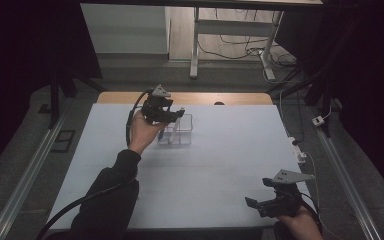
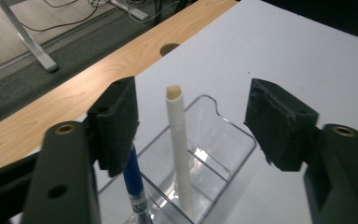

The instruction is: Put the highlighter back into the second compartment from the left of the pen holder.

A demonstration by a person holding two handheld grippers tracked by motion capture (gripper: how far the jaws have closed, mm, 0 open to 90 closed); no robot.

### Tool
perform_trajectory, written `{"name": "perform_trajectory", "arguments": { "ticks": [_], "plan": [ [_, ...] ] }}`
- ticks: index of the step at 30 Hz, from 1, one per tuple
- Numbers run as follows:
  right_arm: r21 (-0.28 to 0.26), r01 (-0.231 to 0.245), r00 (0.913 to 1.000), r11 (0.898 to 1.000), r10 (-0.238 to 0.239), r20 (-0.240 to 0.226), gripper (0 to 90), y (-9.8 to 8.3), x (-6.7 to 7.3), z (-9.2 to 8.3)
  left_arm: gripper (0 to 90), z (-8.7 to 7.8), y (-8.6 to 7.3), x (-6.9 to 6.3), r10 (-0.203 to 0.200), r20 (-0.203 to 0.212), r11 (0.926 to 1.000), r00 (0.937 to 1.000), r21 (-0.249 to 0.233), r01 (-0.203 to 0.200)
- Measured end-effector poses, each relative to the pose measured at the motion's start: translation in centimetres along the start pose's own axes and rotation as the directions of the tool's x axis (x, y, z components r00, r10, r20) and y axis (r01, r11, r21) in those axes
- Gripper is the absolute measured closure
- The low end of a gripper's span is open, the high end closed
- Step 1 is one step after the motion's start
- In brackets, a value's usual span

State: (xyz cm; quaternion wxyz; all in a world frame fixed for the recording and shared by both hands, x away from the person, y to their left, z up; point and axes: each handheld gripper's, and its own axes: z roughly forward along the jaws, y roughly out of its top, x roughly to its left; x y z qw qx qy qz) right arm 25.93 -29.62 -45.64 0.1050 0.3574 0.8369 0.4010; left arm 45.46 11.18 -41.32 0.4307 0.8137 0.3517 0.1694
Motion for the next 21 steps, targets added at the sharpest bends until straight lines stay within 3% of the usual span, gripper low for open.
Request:
{"name": "perform_trajectory", "arguments": {
  "ticks": [11, 21],
  "plan": [
    [0.001, 0.001, 1.0000, 1.000, -0.001, 0.002, 3.6, 0.0, 0.0, 0.0, 17.0, -1.1, -1.5, 0.0, -0.047, 0.029, 0.9966, 0.9985, 0.069, 0.045],
    [0.006, 0.002, 1.0000, 1.000, -0.002, 0.005, 3.6, 0.0, 0.0, 0.1, 3.5, -3.3, -3.4, -0.2, -0.049, 0.067, 0.9938, 0.9966, 0.103, 0.042]
  ]
}}
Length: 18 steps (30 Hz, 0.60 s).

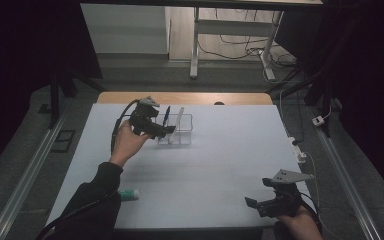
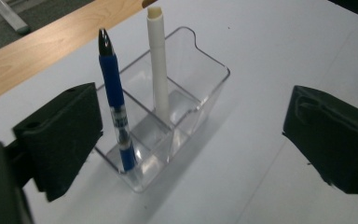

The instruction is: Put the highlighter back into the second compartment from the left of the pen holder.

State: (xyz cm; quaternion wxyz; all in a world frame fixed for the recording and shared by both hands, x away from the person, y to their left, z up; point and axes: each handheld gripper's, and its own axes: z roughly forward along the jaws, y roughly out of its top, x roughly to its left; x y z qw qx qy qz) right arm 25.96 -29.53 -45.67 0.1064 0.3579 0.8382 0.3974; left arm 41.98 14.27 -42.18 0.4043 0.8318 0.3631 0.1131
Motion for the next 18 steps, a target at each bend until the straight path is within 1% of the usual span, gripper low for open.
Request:
{"name": "perform_trajectory", "arguments": {
  "ticks": [3, 5, 10, 13, 14, 18],
  "plan": [
    [0.001, 0.000, 1.0000, 1.000, 0.000, 0.000, 3.6, 0.0, 0.0, 0.0, 0.9, -0.6, -0.7, -0.2, -0.002, 0.008, 1.0000, 1.0000, -0.003, 0.002],
    [0.002, 0.000, 1.0000, 1.000, 0.000, 0.000, 3.6, 0.0, 0.0, 0.0, 0.0, -1.1, -1.1, -0.3, 0.004, 0.011, 1.0000, 0.9999, -0.001, -0.004],
    [0.004, 0.002, 1.0000, 1.000, -0.002, 0.000, 3.6, 0.0, 0.0, 0.1, 0.0, -2.3, -2.3, -0.3, 0.000, 0.030, 1.0000, 0.9996, -0.006, 0.000],
    [0.004, 0.000, 1.0000, 1.000, 0.000, -0.001, 3.6, 0.0, 0.0, 0.1, 0.0, -2.8, -3.0, -0.4, 0.013, 0.033, 0.9999, 0.9994, 0.002, -0.013],
    [0.005, 0.000, 1.0000, 1.000, 0.000, -0.001, 3.6, 0.0, 0.0, 0.1, 0.0, -3.0, -3.3, -0.5, 0.028, 0.033, 0.9996, 0.9991, -0.002, -0.028],
    [0.008, 0.001, 1.0000, 1.000, -0.001, 0.001, 3.6, 0.0, 0.0, 0.1, 0.0, -3.6, -4.1, -1.0, 0.046, 0.025, 0.9989, 0.9987, -0.009, -0.045]
  ]
}}
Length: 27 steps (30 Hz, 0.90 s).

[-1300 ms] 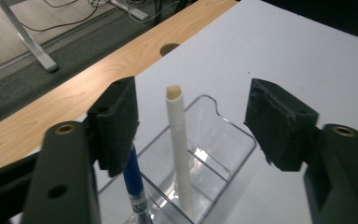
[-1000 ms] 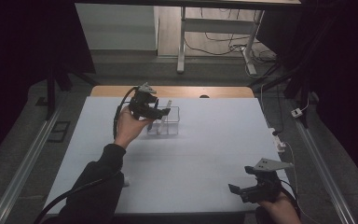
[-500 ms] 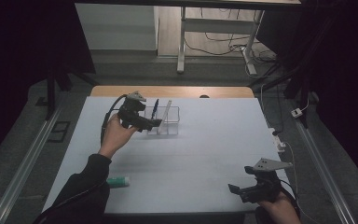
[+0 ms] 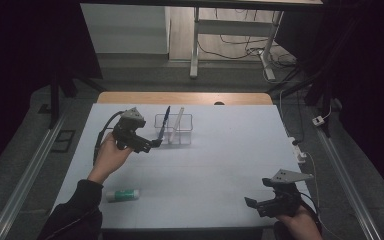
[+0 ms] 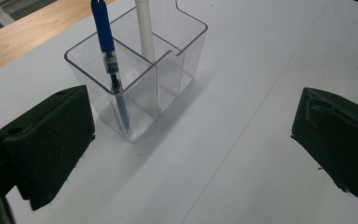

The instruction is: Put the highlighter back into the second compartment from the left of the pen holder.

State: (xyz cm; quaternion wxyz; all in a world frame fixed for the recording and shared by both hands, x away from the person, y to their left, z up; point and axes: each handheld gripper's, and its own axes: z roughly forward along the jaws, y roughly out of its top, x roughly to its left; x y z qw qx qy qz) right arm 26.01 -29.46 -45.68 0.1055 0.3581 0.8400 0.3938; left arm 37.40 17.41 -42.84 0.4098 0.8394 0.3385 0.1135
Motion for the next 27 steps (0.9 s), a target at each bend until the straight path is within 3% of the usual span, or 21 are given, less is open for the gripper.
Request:
{"name": "perform_trajectory", "arguments": {
  "ticks": [6, 12, 20, 27],
  "plan": [
    [0.000, -0.002, 1.0000, 1.000, 0.002, 0.001, 3.6, 0.0, 0.0, 0.0, 0.0, -0.8, -1.3, -1.1, 0.007, 0.003, 0.9999, 1.0000, -0.015, -0.007],
    [0.000, -0.003, 1.0000, 1.000, 0.003, 0.002, 3.6, 0.0, 0.0, 0.0, 0.0, -1.6, -2.9, -1.9, -0.027, 0.028, 0.9995, 0.9992, -0.019, 0.027],
    [-0.006, -0.001, 1.0000, 1.000, 0.001, 0.000, 3.6, 0.0, 0.0, 0.0, 0.0, -2.7, -4.7, -3.0, -0.029, 0.037, 0.9993, 0.9989, -0.021, 0.030],
    [-0.008, 0.002, 1.0000, 1.000, -0.002, 0.001, 3.6, 0.0, 0.0, -0.1, 0.1, -3.9, -6.2, -4.1, -0.047, 0.045, 0.9973, 0.9979, -0.054, 0.049]
  ]
}}
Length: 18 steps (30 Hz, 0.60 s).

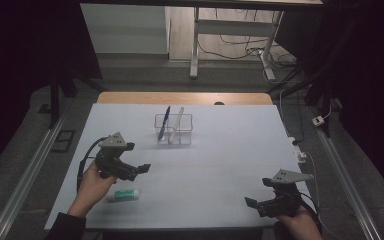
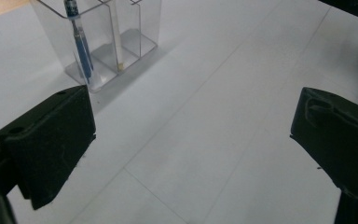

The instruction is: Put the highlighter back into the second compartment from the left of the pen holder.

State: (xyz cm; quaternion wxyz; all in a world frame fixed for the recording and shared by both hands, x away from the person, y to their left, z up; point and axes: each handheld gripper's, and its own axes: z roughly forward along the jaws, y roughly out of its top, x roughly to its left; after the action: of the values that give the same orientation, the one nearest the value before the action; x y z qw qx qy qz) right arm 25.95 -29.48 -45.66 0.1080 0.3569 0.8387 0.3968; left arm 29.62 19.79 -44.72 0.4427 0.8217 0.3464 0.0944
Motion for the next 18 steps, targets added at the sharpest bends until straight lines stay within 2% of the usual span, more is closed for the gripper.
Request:
{"name": "perform_trajectory", "arguments": {
  "ticks": [6, 18],
  "plan": [
    [-0.001, 0.001, 1.0000, 1.000, -0.001, 0.001, 3.6, 0.0, 0.0, 0.0, 0.0, -1.1, -1.3, -0.7, -0.039, -0.002, 0.9992, 0.9992, -0.002, 0.039],
    [0.003, 0.004, 1.0000, 1.000, -0.004, 0.004, 3.6, 0.0, 0.1, 0.0, 0.0, -2.7, -3.3, -1.1, -0.094, -0.045, 0.9956, 0.9946, -0.005, 0.094]
  ]
}}
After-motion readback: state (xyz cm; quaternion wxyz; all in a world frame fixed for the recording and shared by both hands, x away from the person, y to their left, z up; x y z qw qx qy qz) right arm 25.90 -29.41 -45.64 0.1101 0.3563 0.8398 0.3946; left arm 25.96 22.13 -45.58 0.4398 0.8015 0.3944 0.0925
